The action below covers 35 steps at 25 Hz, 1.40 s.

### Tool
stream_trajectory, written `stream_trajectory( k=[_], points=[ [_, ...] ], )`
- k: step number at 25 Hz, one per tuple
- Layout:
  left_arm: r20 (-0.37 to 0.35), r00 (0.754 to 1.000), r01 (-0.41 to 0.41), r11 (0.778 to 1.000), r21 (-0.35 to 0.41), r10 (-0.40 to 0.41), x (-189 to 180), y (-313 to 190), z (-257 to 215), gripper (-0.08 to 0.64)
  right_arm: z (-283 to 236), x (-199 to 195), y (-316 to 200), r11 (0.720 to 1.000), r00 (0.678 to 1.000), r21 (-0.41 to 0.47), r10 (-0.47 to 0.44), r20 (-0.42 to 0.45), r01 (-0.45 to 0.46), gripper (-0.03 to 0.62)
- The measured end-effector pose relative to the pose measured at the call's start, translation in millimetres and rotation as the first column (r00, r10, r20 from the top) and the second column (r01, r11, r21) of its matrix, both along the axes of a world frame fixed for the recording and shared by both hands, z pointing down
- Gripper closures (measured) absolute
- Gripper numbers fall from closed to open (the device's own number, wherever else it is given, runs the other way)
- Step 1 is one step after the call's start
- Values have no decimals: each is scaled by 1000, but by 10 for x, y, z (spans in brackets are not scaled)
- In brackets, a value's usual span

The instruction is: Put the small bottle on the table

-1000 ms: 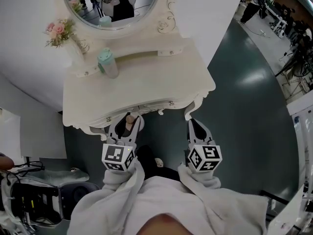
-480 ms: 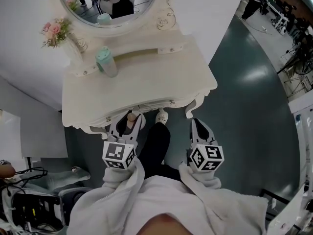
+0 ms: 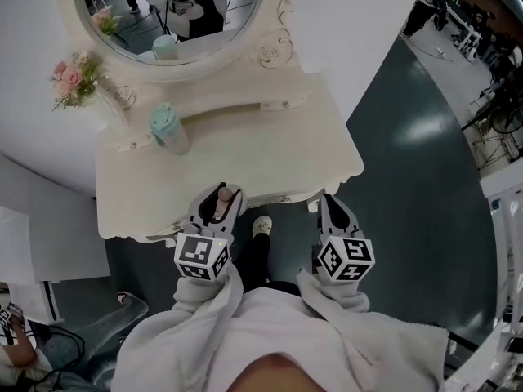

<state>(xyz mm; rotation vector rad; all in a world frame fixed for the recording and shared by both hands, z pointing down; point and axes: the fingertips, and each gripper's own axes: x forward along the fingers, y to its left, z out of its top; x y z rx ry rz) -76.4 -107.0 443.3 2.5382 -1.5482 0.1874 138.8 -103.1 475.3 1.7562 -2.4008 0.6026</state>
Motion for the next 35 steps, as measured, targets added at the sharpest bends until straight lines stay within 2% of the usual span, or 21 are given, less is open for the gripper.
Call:
stream_trajectory(
  k=[8, 18, 24, 30, 35],
  points=[
    [-16, 999, -35, 999, 24, 35, 49, -897, -195, 403, -241, 3, -836, 1000, 999, 28, 15, -32, -14, 557],
    [-29, 996, -84, 996, 12, 84, 129, -1670, -190, 403, -268, 28, -1537, 999, 998, 23, 45, -47, -44, 555],
    [-47, 994, -96, 995, -6, 95, 185, -1941, -165, 403, -183, 33, -1808, 999, 998, 6, 48, -44, -48, 555],
    [-32, 991, -127, 992, -20, 127, 287, -2180, -131, 403, -91, 15, -2053, 999, 998, -18, 40, -51, -41, 555],
    [-37, 991, -131, 991, -28, 130, 355, -2363, -106, 403, -6, -17, -2230, 999, 998, -37, 5, -68, -8, 556]
  ],
)
